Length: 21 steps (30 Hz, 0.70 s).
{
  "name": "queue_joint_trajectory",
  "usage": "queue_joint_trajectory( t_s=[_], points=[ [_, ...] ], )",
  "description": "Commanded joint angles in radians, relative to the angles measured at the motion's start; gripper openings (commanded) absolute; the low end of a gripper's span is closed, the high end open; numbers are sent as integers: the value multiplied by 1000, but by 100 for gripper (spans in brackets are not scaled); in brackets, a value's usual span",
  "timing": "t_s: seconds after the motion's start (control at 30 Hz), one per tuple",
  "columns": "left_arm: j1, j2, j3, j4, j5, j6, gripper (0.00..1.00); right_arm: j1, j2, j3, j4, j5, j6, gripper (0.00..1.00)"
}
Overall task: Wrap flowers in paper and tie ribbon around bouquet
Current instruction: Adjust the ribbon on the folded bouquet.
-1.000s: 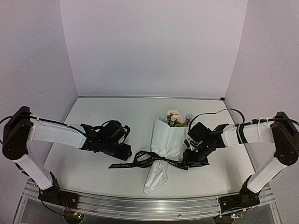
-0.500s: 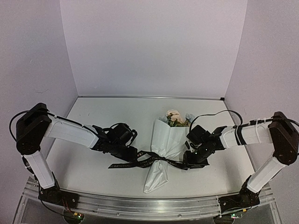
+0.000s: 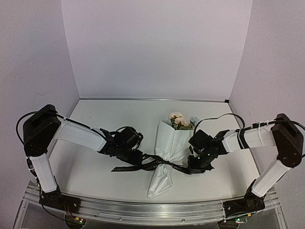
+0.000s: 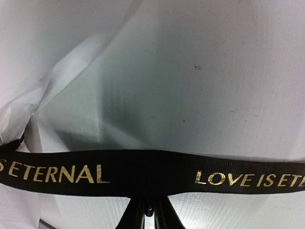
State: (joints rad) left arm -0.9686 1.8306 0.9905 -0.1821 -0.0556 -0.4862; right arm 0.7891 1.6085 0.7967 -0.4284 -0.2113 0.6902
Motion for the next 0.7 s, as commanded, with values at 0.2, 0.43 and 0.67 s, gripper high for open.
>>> queue_joint_trajectory(
  t_s=[0.2, 0.43, 0.67],
  points=[
    [-14, 23, 51, 11, -119, -39, 10, 7, -51, 52, -139, 57, 1, 0],
    [-12, -43, 3, 2, -220, -95, 0, 7, -92, 84, -250, 98, -23, 0],
    [-5, -83, -49, -11, -288, -159, 0, 7, -118, 102, -334, 138, -43, 0]
  ],
)
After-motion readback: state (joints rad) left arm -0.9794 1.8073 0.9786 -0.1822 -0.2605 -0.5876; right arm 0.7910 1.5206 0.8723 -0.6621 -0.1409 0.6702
